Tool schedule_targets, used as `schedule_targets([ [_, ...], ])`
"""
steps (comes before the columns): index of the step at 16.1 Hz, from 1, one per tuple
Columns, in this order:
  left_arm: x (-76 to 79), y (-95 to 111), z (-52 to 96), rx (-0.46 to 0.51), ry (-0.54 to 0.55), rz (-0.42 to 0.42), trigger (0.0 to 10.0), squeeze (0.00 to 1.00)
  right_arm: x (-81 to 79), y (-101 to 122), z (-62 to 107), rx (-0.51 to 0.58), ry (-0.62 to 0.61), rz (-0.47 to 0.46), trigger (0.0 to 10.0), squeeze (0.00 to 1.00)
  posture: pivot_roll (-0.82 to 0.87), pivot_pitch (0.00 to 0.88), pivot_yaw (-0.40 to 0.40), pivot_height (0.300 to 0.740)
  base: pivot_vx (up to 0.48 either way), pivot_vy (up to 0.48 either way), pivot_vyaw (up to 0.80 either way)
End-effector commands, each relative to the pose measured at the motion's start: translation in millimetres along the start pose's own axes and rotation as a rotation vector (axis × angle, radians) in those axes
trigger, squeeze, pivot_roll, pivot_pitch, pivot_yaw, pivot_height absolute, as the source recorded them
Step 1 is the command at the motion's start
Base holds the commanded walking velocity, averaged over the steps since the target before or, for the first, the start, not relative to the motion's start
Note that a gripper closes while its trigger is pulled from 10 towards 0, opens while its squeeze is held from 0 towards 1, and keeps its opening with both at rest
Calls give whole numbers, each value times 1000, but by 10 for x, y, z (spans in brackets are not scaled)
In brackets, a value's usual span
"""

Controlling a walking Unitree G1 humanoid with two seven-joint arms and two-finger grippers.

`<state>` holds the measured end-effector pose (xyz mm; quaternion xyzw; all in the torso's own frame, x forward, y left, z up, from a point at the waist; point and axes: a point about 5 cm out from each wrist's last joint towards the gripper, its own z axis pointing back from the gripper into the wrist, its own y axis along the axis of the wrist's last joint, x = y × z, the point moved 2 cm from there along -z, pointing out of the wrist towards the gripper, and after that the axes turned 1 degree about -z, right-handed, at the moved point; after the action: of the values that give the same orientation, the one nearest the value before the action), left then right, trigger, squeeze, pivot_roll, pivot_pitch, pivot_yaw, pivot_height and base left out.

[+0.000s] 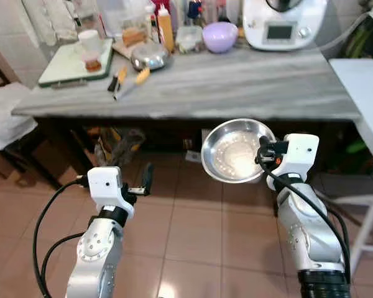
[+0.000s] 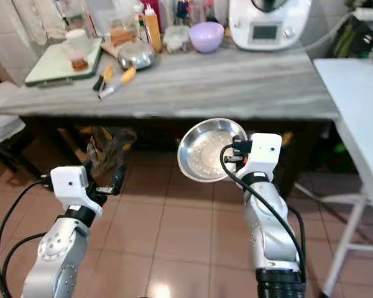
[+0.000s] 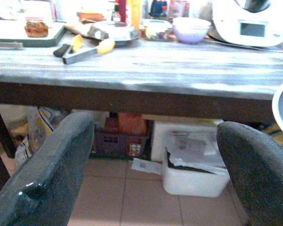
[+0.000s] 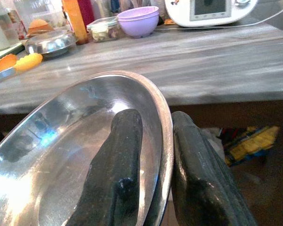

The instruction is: Setting the table

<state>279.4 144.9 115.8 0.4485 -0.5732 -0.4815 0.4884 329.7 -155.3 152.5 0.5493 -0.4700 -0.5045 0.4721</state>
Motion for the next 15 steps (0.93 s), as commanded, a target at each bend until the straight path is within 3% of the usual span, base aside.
schedule_targets([
  [1,-55,3,4,-3,9,-15,10000,0,-79,39,-16,13,25,-6,10000,0,-105,90,83,740,480,0,-456],
  [15,-35,-26,21,-14,-7,-13,10000,0,-63,48,-18,20,11,-2,10000,0,-107,97,86,740,480,0,-32],
])
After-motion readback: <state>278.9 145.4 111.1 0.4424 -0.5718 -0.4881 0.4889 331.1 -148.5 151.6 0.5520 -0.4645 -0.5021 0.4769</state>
